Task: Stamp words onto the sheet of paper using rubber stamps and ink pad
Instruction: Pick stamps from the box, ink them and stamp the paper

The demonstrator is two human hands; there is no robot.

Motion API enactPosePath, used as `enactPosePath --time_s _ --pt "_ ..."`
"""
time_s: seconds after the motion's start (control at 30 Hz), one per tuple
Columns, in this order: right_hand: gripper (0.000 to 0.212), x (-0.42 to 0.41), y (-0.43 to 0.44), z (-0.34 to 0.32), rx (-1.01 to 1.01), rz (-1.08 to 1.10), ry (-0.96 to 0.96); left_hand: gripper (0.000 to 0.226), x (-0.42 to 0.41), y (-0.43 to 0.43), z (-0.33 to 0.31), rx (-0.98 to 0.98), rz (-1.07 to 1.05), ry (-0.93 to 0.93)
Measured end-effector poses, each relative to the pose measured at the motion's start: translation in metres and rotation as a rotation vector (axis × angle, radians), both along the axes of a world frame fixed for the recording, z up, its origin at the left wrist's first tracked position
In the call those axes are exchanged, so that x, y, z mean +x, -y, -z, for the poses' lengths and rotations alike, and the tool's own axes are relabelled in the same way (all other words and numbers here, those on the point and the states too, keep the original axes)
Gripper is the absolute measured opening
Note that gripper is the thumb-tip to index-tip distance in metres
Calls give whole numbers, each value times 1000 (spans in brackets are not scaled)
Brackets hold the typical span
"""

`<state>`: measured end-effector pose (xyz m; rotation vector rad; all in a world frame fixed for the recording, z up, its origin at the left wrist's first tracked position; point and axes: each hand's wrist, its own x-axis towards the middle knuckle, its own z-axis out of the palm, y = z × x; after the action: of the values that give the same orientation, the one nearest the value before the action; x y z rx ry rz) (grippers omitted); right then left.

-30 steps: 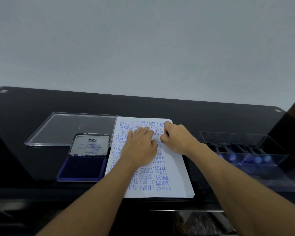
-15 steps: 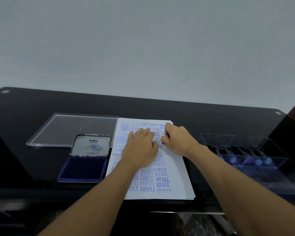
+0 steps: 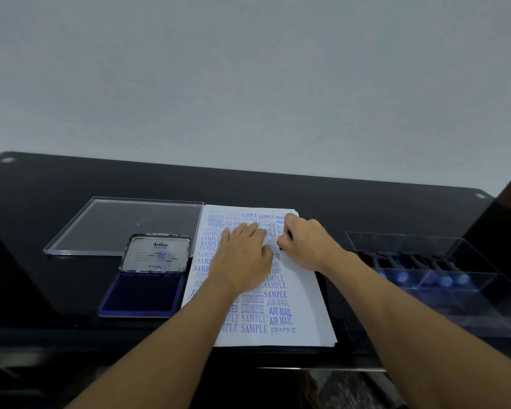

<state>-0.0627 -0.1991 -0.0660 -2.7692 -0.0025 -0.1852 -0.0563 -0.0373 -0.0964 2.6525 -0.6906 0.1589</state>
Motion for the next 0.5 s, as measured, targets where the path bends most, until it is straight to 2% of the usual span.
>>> enactPosePath --time_s 0.5 --pt "18 -1 -1 -1 -12 -1 -15 48 0 0 0 -3 -1 -29"
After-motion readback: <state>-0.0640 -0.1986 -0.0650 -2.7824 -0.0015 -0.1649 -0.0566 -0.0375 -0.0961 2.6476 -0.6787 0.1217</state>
